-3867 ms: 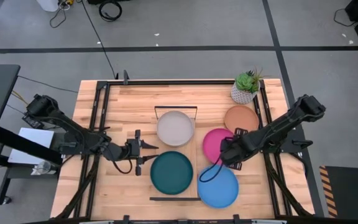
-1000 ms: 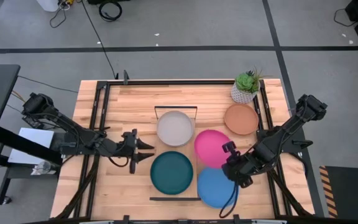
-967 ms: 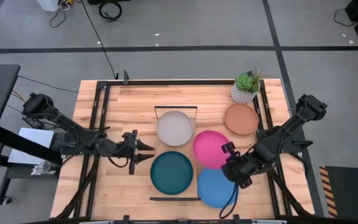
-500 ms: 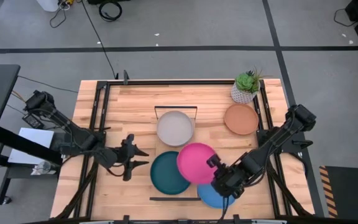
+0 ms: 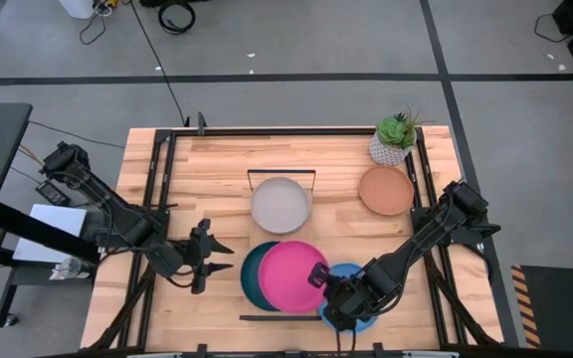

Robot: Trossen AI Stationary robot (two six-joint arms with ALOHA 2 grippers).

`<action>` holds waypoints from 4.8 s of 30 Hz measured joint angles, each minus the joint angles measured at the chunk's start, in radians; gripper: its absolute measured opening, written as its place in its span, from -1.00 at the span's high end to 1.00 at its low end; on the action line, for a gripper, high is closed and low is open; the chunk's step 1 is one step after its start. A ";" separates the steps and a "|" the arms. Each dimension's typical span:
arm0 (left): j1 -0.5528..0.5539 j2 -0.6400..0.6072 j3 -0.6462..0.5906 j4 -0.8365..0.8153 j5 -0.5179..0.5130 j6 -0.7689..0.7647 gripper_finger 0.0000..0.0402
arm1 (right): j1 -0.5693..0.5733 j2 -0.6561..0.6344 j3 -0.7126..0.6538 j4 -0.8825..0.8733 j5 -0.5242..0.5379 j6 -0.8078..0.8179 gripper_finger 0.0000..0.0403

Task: Place and stack plates onto a shelf
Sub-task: Stack the pink plate on top of the dark green plate on the shelf, then stack the blue plate on top of the pink plate on the shelf

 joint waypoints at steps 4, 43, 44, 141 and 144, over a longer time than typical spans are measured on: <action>0.016 0.000 0.000 0.008 0.002 -0.034 0.14 | -0.010 -0.001 -0.019 0.042 0.004 -0.056 0.92; 0.000 0.324 0.000 -0.034 0.132 -0.320 0.14 | -0.128 0.028 -0.126 0.160 0.075 -0.038 0.43; 0.001 0.337 0.000 -0.031 0.131 -0.320 0.14 | -0.130 0.028 -0.145 0.197 0.076 -0.043 0.43; -0.020 0.364 0.452 -0.440 -0.116 0.223 0.14 | -0.598 -0.089 -0.146 0.342 -0.385 0.552 0.92; -0.031 0.363 0.452 -0.461 -0.115 0.207 0.14 | -0.600 -0.055 -0.123 0.354 -0.446 0.544 0.87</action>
